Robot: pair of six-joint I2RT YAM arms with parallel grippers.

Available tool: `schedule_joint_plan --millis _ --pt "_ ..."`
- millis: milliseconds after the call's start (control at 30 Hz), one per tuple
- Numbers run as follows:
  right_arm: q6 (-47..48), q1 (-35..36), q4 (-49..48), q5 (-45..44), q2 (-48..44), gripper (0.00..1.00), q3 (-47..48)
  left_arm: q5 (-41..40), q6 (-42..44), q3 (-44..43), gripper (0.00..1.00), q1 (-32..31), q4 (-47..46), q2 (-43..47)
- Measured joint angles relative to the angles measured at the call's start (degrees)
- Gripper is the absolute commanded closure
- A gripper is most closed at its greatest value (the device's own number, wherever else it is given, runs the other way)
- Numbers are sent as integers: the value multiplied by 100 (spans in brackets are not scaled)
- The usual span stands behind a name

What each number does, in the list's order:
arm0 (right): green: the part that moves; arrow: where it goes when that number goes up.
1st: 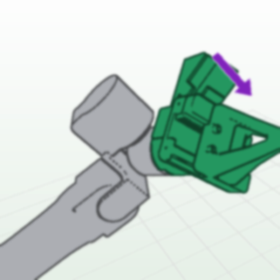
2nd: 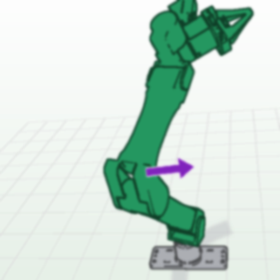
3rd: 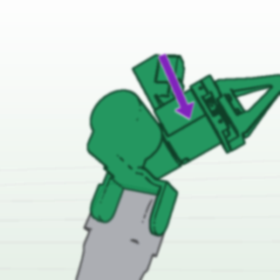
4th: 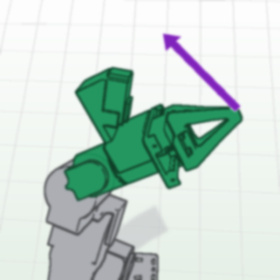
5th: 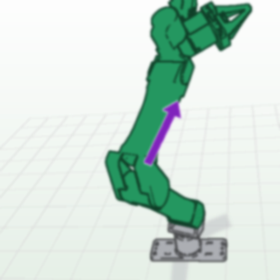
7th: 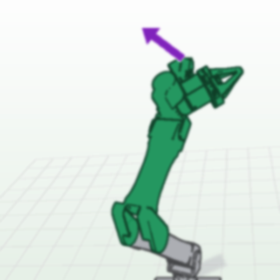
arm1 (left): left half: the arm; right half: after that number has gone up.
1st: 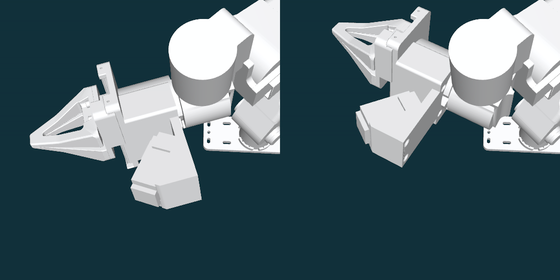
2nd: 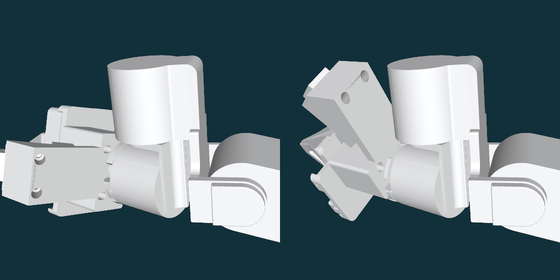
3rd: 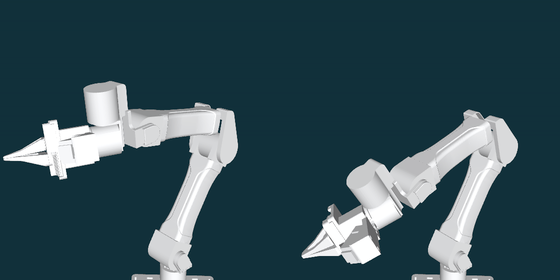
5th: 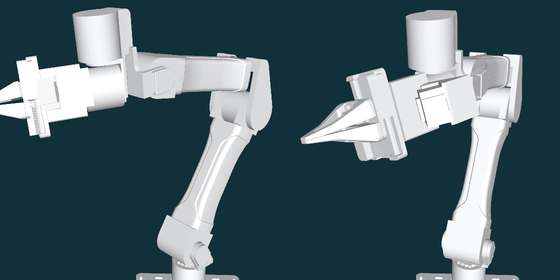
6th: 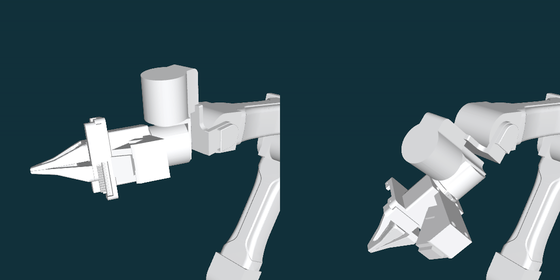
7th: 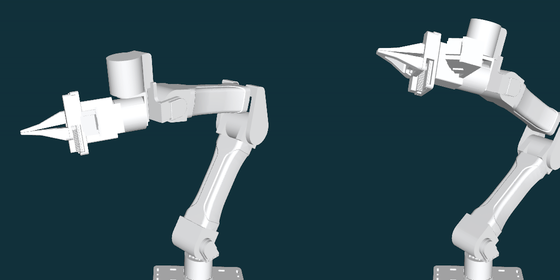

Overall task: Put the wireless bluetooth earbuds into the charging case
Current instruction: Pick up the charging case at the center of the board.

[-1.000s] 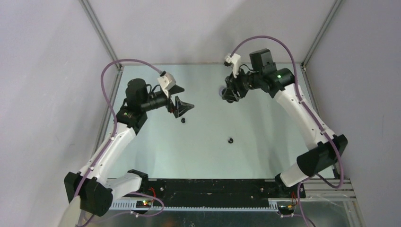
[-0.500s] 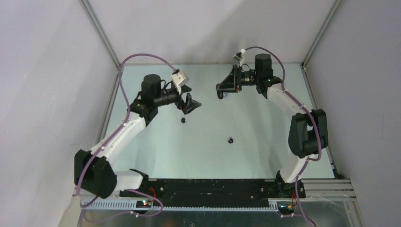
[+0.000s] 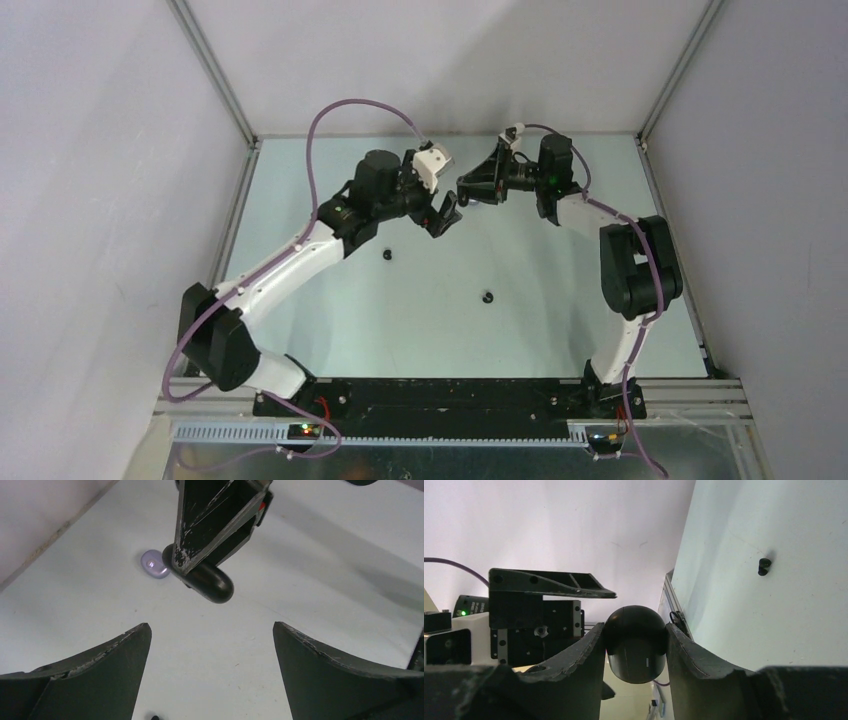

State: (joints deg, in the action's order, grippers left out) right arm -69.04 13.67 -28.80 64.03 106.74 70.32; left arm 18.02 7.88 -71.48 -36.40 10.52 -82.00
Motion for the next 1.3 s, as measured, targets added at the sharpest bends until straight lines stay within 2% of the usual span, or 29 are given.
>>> schedule_joint_plan --millis 333,1100,1300 --pt "-168 0 -140 -83 -2 74 -79 -881 -195 -234 1 -251 238 -557" --pt "-240 39 -166 -35 -26 74 -186 -887 -247 -619 0 -273 354 -911" --pt "-20 -39 81 -22 -295 74 -195 -1014 -304 -586 6 -164 321 -901"
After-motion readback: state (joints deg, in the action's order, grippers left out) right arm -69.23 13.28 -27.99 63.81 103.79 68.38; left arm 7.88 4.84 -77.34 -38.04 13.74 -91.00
